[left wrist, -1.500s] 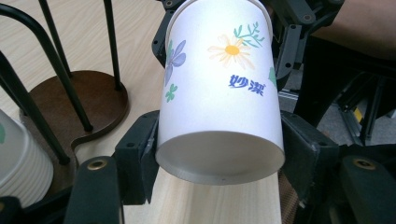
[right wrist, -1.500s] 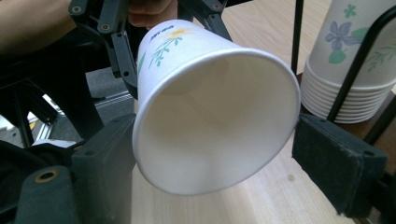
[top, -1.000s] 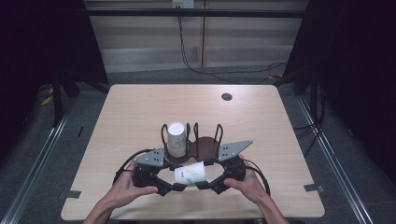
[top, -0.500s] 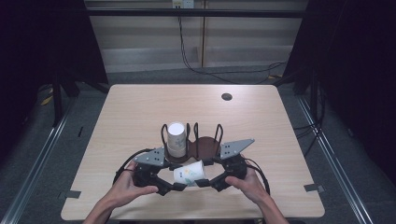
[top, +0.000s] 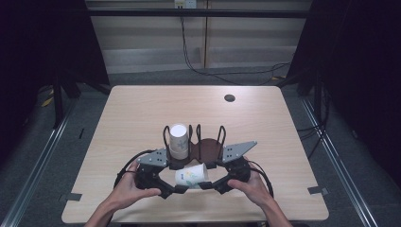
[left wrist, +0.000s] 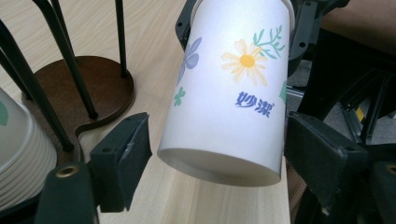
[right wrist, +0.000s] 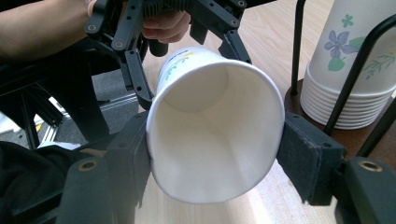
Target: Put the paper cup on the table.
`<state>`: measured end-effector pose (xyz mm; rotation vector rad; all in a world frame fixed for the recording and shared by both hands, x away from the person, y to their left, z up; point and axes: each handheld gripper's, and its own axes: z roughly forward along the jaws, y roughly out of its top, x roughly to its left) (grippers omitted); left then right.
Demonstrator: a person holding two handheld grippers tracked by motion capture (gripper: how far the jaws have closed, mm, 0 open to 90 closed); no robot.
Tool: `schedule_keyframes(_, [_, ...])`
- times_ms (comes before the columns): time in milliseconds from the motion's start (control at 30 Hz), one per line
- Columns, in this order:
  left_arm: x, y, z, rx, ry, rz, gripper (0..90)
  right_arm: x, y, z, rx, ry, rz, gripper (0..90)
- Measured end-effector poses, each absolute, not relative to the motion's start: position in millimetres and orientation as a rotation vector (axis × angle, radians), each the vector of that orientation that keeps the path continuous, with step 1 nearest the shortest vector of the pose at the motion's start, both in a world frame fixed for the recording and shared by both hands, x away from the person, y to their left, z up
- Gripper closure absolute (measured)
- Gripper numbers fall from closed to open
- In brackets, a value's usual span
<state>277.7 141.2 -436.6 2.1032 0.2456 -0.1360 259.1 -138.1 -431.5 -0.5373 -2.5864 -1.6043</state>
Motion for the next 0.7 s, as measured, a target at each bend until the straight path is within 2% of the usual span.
schedule_keyframes(433, [277, 142, -437, 2.169, 0.258, -0.092, 18.0, 260, -144, -426, -0.573, -2.59, -1.614, 32.7])
schedule_keyframes(533, [277, 146, -435, 2.173, 0.274, -0.037, 20.2, 261, -147, -425, -0.587, -2.591, -1.615, 32.8])
schedule_keyframes(700, [279, 153, -435, 2.188, 0.3, -0.01, 16.8, 262, -151, -425, -0.651, -2.61, -1.576, 33.0])
